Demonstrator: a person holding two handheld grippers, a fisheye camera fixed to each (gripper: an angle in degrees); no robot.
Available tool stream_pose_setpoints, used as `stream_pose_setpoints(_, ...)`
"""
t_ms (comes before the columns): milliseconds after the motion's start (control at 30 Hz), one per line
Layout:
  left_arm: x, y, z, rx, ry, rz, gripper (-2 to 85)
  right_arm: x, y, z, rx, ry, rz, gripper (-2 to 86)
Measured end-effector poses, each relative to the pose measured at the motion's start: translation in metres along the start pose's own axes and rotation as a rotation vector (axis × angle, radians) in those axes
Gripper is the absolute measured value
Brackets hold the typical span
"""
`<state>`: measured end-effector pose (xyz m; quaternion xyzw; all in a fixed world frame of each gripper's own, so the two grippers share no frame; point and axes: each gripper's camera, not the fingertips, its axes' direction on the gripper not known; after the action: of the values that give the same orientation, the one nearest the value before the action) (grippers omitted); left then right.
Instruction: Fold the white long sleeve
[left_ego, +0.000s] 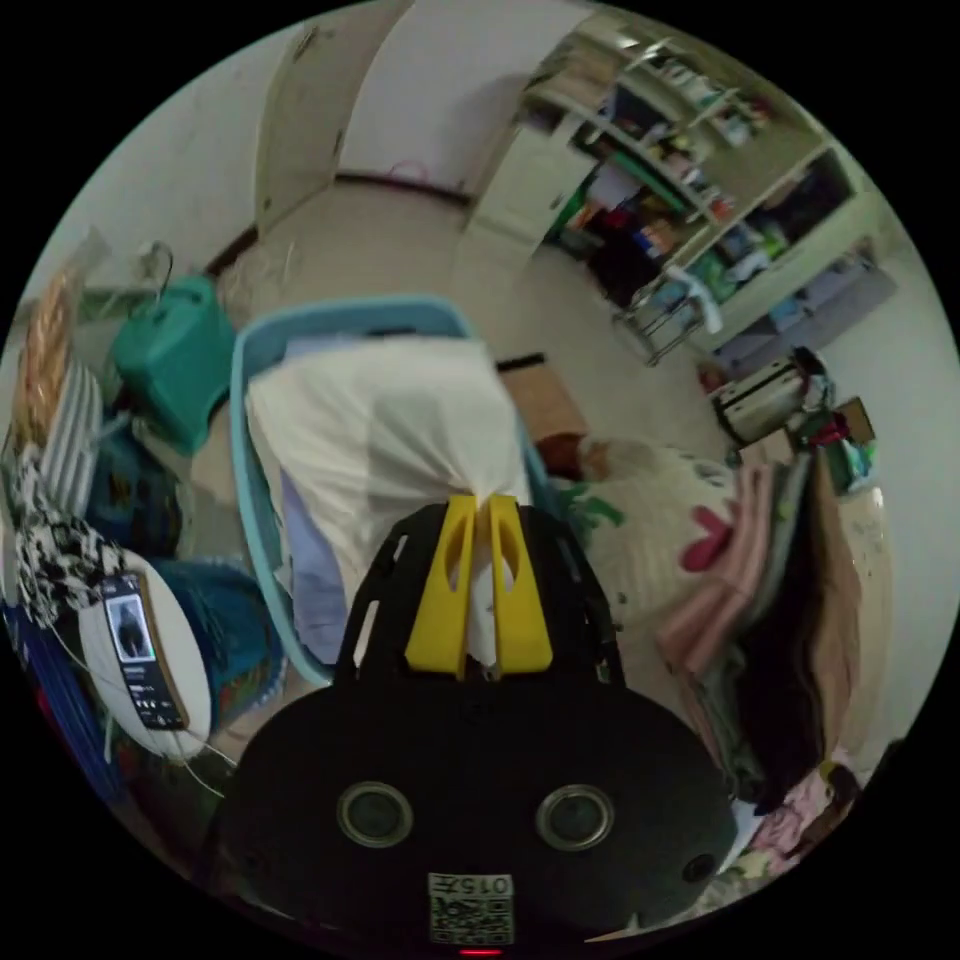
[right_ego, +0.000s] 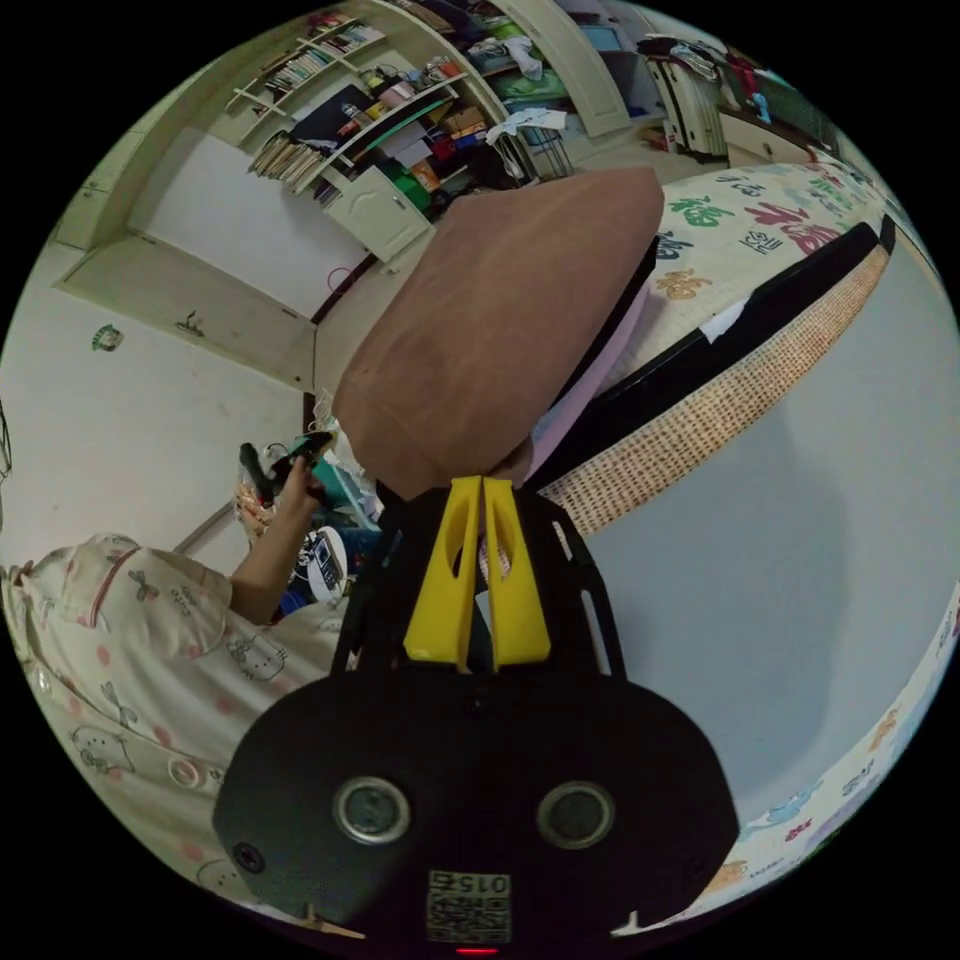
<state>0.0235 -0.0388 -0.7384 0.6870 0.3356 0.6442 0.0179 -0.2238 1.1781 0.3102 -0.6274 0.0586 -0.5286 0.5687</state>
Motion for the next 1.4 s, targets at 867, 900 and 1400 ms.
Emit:
stream_pose_setpoints(867,0.478,0.248,-0.086,-0.516,1.276,1.778,3.1,0.122,0.317,-0.172,0.770,-0.079,0.536,2.8)
stream_pose_setpoints(900,0.473,0.248,-0.079,-0.514,1.259,1.800,3.2,0.120,0.322,-0.173,0.770,-0.074,0.534,3.2)
stream_pose_setpoints(1400,0.333,-0.035,0.015,-0.481,0.909,0.944,9.3,-0.061,0.218,-0.037,0.102,0.073,-0.400,14.9)
